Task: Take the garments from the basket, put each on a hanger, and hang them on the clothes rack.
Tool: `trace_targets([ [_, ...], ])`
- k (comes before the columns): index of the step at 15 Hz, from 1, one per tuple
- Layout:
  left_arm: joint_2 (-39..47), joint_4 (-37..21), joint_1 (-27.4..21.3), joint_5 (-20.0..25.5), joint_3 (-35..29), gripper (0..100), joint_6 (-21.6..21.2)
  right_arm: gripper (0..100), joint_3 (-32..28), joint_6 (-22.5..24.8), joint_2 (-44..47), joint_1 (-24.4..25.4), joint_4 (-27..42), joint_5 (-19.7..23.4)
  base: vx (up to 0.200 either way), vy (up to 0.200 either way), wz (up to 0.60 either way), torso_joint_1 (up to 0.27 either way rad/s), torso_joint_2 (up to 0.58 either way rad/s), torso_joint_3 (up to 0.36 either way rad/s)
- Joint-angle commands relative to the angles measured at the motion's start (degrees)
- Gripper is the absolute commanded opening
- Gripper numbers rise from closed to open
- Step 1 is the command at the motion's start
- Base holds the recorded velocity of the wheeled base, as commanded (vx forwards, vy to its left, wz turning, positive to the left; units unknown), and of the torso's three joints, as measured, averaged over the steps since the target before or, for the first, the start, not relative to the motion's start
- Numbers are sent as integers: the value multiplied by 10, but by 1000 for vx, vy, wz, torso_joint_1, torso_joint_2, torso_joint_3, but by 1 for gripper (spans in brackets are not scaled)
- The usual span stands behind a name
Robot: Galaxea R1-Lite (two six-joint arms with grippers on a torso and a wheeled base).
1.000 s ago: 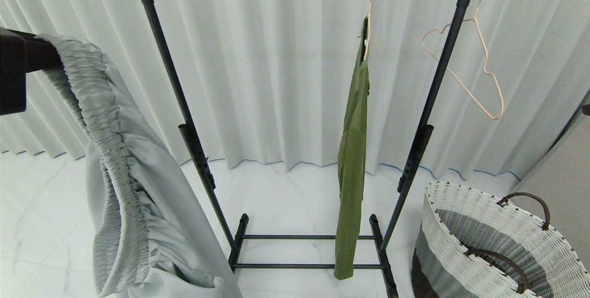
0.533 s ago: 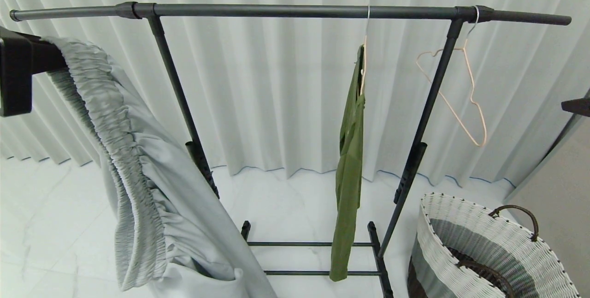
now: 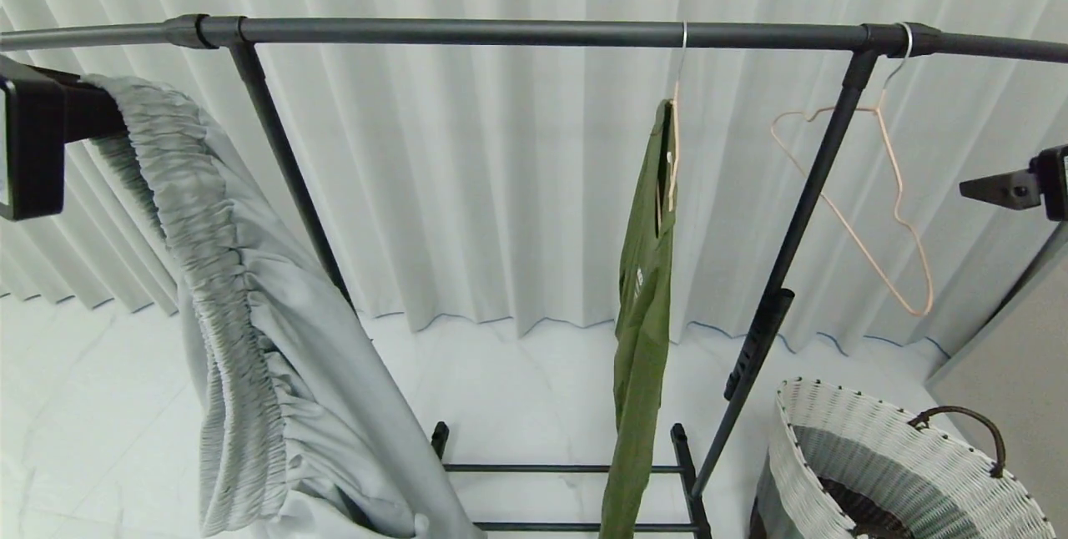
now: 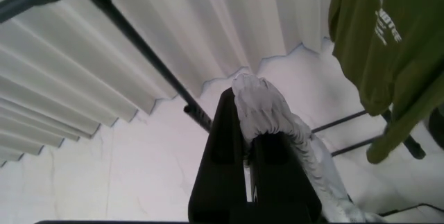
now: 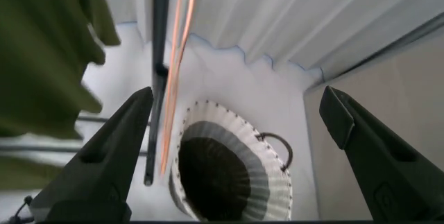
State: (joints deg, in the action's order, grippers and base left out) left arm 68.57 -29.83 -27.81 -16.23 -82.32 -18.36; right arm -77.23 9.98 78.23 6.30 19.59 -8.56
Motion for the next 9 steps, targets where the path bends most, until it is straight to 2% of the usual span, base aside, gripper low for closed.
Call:
trace_targets([
  [1,-2,-1,-1,0,8,0,-1,100,1,-5,47,-3,-15,3,200,0,0,2,7,-2],
  [3,-4,-1,-5,0,9,0,0,100,4,-36,81,-2,-45,14,200,0,0,10,2,-5],
  [9,-4,7,-47,0,18,0,0,100,2,-129,148,-2,-71,14,0,0,0,0,0,0],
])
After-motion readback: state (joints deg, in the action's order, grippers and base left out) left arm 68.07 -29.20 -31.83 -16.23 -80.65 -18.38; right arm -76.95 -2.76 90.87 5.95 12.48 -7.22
